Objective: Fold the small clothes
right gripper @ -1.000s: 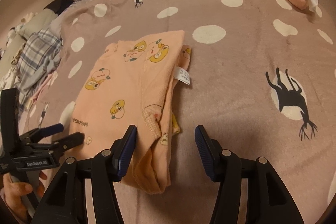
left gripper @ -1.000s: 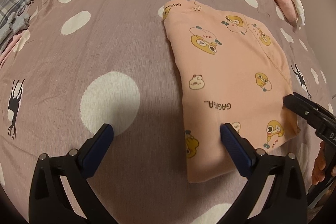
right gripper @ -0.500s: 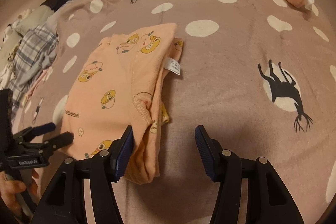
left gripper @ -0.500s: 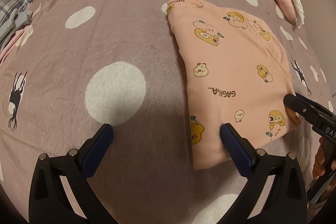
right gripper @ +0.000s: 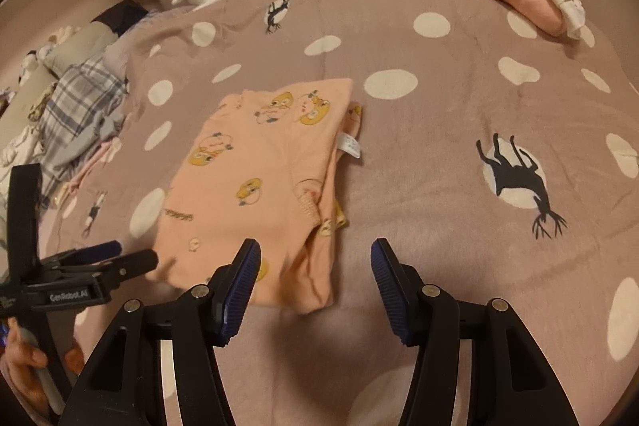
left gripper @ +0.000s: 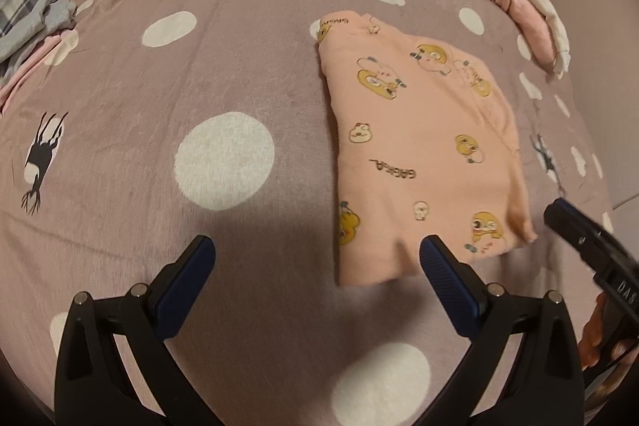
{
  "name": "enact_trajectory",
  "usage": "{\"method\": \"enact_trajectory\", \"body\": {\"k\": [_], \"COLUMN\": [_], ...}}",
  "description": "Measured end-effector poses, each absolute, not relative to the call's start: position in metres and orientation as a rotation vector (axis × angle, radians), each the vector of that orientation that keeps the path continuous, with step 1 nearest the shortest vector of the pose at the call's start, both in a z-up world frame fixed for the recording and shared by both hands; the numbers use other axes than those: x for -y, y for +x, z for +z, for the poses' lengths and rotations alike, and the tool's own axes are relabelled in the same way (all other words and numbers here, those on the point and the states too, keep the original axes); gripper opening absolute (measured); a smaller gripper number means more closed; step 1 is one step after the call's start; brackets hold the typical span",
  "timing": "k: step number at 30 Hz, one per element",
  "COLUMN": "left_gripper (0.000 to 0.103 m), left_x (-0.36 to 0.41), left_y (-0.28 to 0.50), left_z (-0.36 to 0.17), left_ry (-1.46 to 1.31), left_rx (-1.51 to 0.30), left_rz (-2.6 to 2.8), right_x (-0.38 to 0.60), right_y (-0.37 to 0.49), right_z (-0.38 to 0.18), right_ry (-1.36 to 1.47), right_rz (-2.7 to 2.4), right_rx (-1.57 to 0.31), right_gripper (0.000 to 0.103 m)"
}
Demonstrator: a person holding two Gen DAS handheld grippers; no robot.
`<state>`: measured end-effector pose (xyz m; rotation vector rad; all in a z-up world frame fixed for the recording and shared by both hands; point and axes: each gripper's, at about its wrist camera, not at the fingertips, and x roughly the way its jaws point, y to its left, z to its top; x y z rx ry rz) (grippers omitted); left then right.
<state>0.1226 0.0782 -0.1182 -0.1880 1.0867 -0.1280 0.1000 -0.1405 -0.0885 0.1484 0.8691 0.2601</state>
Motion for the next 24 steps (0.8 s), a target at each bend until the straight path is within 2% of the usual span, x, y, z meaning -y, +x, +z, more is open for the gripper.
{"method": "enact_trajectory", "body": {"k": [9, 12, 15, 17, 19, 21, 24], "left_gripper": [0.103, 0.103, 0.103, 0.103, 0.103, 0.103, 0.103], "left_x": [-0.071, -0.065, -0.064, -0.064, -0.062, -0.06, -0.059], "left_y": [0.096, 0.083, 0.072, 0.066, 0.059, 0.056, 0.049], "left_z": [-0.094, -0.081, -0.067, -0.061, -0.055, -0.052, -0.047], "left_ry": [-0.116, -0.051, -0.054, -0.057, -0.042, -0.022, -0.006], "left_rx": [-1.074, -1.045, -1.015, -1.004, -0.98, -0.964, -0.941], "left_rz": [-0.081, -0.057, -0.064, -0.068, -0.054, -0.033, -0.011], "right_x": [0.126, 0.12, 0.114, 0.11, 0.109, 0.107, 0.103], "right_y": [0.072, 0.06, 0.049, 0.041, 0.036, 0.034, 0.039], "right_z": [-0.068, -0.055, -0.038, -0.026, -0.021, -0.021, -0.033], "right_ry": [0.109, 0.074, 0.029, 0.002, -0.006, -0.012, -0.03], "right_rz": [0.288, 0.283, 0.247, 0.23, 0.225, 0.226, 0.213], "right_rx": [-0.833, -0.807, -0.771, -0.747, -0.726, -0.715, -0.735], "right_gripper": [0.057, 0.069, 0.071, 0.077, 0.092, 0.098, 0.098]}}
